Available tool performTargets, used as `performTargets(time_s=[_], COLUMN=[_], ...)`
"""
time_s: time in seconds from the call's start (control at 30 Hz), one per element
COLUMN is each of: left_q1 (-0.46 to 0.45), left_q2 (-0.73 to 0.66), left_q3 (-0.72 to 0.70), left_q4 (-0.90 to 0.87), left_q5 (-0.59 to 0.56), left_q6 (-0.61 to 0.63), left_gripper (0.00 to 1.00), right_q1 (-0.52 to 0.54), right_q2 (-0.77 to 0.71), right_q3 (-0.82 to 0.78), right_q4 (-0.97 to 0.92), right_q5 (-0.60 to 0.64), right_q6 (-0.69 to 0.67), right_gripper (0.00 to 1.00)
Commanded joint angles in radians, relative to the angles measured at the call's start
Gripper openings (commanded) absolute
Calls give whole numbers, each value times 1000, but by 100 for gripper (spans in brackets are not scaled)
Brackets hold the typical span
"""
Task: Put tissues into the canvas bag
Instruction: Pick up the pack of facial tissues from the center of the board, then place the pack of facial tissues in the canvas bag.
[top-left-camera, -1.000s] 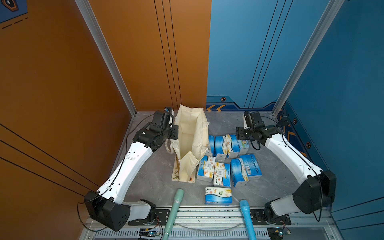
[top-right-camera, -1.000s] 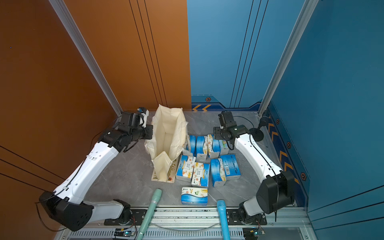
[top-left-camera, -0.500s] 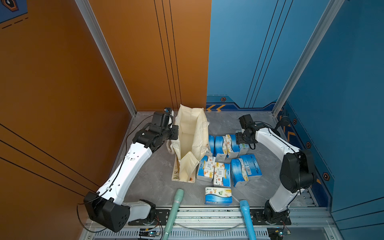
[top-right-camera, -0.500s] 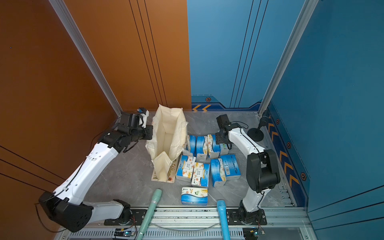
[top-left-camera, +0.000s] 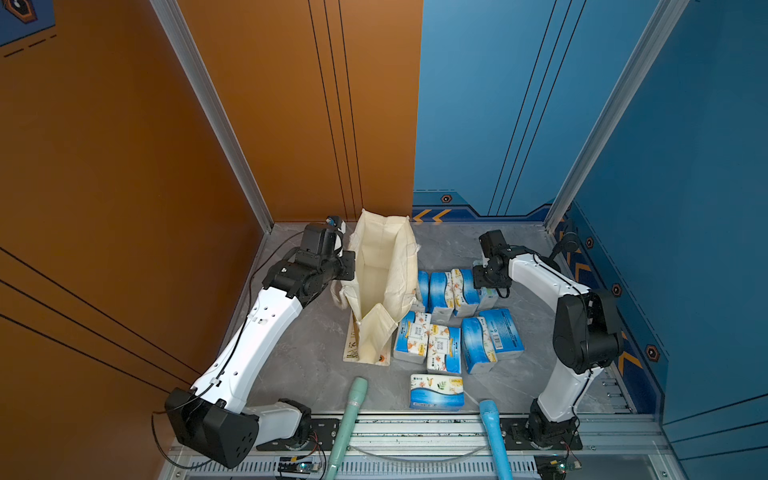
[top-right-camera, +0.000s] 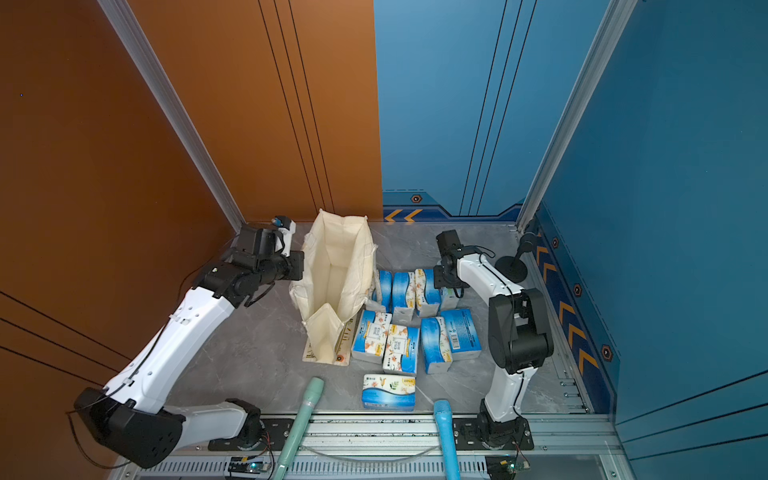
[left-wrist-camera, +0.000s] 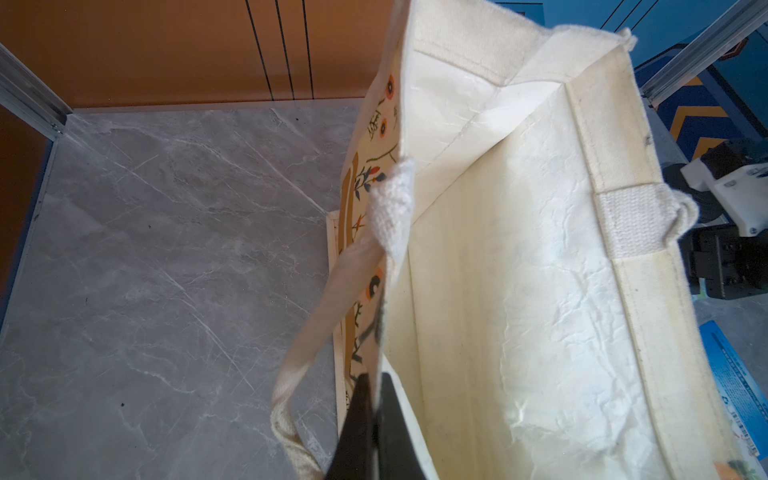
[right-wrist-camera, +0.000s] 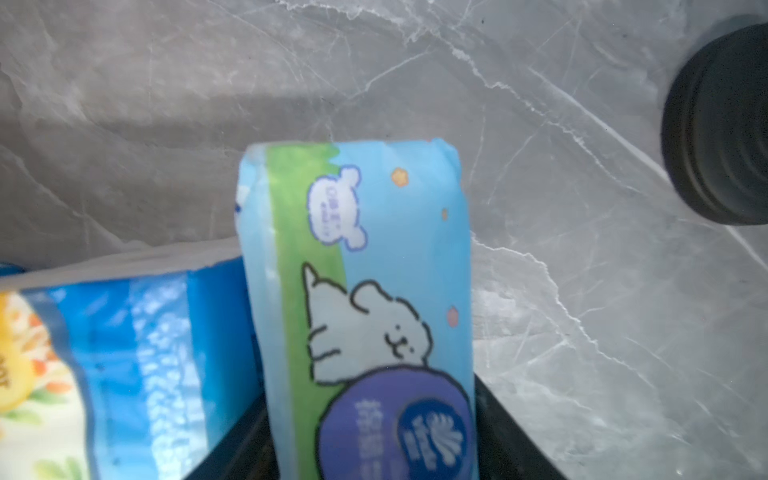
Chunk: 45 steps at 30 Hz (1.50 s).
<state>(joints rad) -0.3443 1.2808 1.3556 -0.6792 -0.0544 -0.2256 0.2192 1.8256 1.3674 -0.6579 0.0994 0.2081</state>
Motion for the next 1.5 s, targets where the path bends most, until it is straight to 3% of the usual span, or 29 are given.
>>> performTargets(time_s=[0.0,0.1,0.17,0.5,0.77,1.03,1.47], left_q1=[9,10,10,10,8,-11,-31], left_q2=[-10,-12,-14,-19,-18,-12,2], left_q3=[-13,-12,-10,-11,-9,-3,17], left_q4=[20,20,20,20,32,41,41], left_q5=[21,21,19,26,36,34,25], left_q6=[1,2,2,-1,-4,-6,-3], left_gripper=[0,0,0,0,0,0,0], right_q1=[-13,-21,-20,33,281,548,635], right_q2=[21,5,-36,-389,-595,-464,-160], right_q3=[19,8,-5,-2,54,194,339], right_q4=[20,20,24,39,154,258,260], right_q5=[-35,-28,3,56,-80,-160,-90], right_q6=[20,24,20,22,99,129,260], right_gripper=[50,32,26,21,22,25,25])
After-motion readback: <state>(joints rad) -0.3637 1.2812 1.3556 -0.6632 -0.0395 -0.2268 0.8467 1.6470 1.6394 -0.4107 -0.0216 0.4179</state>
